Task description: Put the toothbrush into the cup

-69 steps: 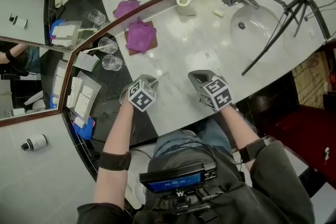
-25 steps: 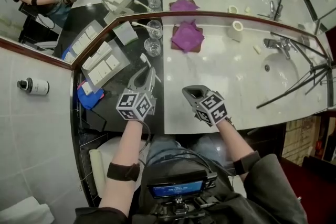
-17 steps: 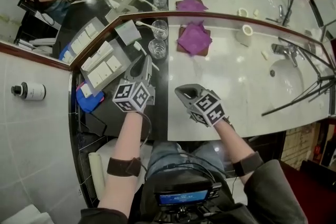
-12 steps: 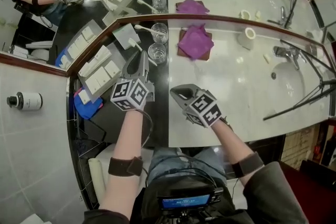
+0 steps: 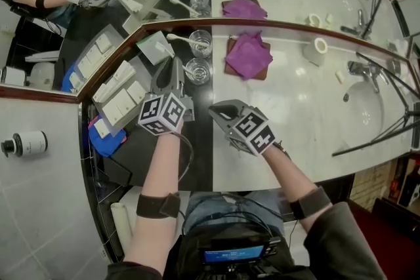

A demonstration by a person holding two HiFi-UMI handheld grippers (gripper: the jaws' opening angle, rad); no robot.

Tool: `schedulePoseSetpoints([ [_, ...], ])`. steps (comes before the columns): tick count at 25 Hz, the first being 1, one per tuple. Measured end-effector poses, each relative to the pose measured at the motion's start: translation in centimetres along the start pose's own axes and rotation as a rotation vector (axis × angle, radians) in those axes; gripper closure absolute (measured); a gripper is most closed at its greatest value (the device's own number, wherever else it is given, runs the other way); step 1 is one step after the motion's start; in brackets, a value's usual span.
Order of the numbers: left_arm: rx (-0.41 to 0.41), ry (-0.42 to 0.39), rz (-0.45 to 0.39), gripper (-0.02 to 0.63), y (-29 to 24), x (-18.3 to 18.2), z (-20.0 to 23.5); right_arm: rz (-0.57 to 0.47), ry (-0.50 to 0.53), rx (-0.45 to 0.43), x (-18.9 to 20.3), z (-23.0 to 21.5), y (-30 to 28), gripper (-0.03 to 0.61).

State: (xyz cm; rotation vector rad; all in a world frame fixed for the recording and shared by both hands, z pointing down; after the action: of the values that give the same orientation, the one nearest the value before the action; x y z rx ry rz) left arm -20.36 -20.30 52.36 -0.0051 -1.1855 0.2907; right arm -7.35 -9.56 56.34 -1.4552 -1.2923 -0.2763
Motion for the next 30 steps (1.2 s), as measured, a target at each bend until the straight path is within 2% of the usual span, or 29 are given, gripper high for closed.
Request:
schedulePoseSetpoints([
  [15, -0.032, -0.007, 0.072, 0.569, -1.1, 4.2, 0.9, 0.018, -0.032, -0.004, 0.8, -2.2, -1.1, 0.561],
  [30, -0.054, -0.022, 0.185, 0.558, -0.8, 7.2, 0.9, 0.019, -0.043, 0.006, 1.3, -2.0, -0.6, 0.561],
])
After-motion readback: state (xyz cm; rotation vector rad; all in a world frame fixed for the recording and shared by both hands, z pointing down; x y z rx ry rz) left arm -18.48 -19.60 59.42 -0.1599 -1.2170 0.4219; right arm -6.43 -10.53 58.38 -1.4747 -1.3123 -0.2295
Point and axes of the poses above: the fingertips, and each gripper's own axes: y backward along the fingers, z to its left, x out of its underside, the point moved 3 cm from there along y, backward along the fingers, and after that the axes turned 3 degrees about -y, right-handed, at the moved point
